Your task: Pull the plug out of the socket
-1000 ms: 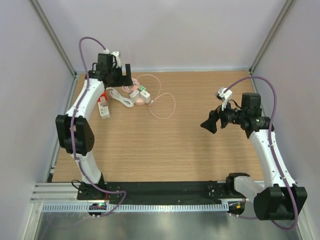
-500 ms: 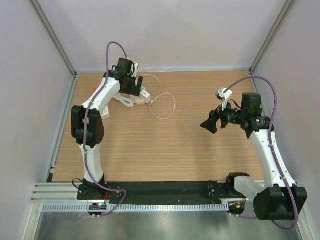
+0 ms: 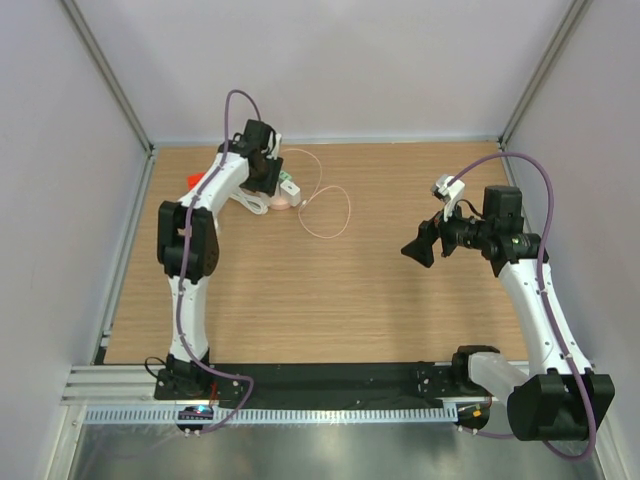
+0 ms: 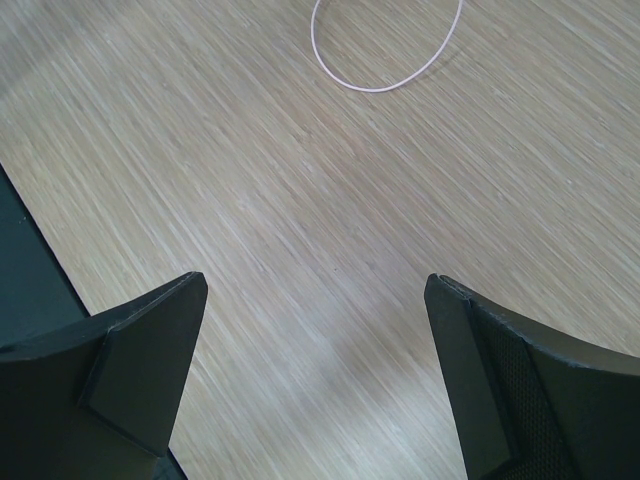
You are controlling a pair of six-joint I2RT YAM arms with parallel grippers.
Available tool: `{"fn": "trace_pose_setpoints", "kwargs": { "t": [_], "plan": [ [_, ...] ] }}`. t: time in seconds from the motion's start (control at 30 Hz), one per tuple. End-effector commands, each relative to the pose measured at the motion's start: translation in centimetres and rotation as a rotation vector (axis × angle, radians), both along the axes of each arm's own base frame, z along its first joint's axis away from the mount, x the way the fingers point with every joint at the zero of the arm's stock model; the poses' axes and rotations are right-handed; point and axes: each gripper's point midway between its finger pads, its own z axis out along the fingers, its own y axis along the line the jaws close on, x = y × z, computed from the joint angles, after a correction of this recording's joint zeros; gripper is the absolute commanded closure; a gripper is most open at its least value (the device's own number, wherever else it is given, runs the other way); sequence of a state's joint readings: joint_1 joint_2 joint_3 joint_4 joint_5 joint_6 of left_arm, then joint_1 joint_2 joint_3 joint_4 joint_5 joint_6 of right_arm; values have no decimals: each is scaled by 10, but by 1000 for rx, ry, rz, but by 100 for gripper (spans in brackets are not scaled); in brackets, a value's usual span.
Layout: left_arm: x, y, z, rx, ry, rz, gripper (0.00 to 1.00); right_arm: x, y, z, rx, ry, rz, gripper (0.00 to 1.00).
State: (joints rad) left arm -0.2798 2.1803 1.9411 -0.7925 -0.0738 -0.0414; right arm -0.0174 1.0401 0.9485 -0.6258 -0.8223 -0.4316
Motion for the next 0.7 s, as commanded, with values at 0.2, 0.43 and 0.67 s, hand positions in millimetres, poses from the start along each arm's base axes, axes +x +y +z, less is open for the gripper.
{"fn": "trace_pose_setpoints", "kwargs": {
  "t": [0.2, 0.43, 0.67],
  "plan": [
    [13, -18, 3, -16, -29, -42, 57, 2, -1, 9, -4, -43, 6, 0],
    [14, -26, -4, -3, -40, -65, 60, 1, -1, 10, -6, -45, 6, 0],
    [11, -25, -19, 38, -24, -68, 57, 1, -1, 10, -7, -48, 5, 0]
  ]
}}
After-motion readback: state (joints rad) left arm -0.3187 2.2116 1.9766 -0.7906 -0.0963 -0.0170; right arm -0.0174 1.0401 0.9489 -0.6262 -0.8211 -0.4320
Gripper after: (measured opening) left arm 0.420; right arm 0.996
